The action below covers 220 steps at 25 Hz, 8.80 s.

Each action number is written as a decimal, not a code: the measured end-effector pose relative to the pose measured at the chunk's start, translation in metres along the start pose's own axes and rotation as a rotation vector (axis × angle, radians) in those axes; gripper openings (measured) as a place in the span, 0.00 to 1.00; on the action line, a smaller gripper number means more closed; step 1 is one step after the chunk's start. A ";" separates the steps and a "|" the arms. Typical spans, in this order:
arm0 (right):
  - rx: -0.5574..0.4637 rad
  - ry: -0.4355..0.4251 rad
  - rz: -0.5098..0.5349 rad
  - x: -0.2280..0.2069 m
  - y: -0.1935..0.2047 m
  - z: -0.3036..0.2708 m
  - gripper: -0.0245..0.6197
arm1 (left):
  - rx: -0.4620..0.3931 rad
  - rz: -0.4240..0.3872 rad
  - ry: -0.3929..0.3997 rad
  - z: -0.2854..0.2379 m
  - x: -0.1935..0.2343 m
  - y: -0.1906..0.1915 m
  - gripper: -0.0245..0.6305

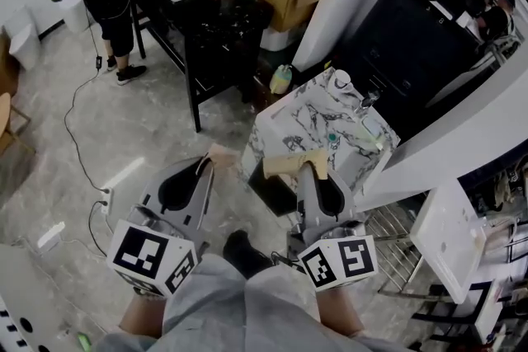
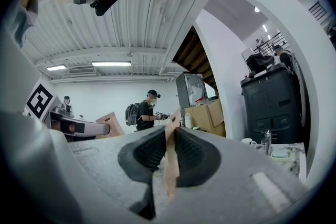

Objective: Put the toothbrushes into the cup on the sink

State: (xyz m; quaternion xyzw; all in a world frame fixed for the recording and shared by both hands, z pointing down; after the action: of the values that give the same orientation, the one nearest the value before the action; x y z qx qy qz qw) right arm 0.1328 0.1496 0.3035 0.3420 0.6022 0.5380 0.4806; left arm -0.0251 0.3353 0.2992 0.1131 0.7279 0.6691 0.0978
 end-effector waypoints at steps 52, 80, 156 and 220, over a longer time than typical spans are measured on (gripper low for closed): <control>-0.065 0.380 -0.066 -0.263 -0.043 -0.112 0.10 | 0.063 -0.046 0.373 -0.376 -0.028 -0.038 0.05; -0.110 0.660 -0.056 -0.271 -0.043 -0.188 0.10 | 0.102 -0.077 0.687 -0.498 0.019 -0.041 0.05; 0.153 0.739 -0.048 -0.442 0.065 -0.339 0.10 | 0.158 -0.041 0.403 -0.475 0.136 -0.028 0.05; -0.114 0.959 -0.034 -0.297 -0.033 -0.161 0.05 | 0.066 -0.066 0.831 -0.536 0.039 -0.046 0.05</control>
State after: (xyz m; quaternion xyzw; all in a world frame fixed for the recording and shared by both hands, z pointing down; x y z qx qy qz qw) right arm 0.0741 -0.1837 0.3270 0.0187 0.7310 0.6592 0.1754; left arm -0.2214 -0.1669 0.2992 -0.1867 0.7296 0.6308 -0.1865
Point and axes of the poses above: the fingertips, and each gripper's own axes: z backward along the fingers, x to its left, y out of its underside, the point moved 9 cm from there along z, backward along the fingers, and after that the axes turned 6 degrees about -z, right-handed, at the moved point
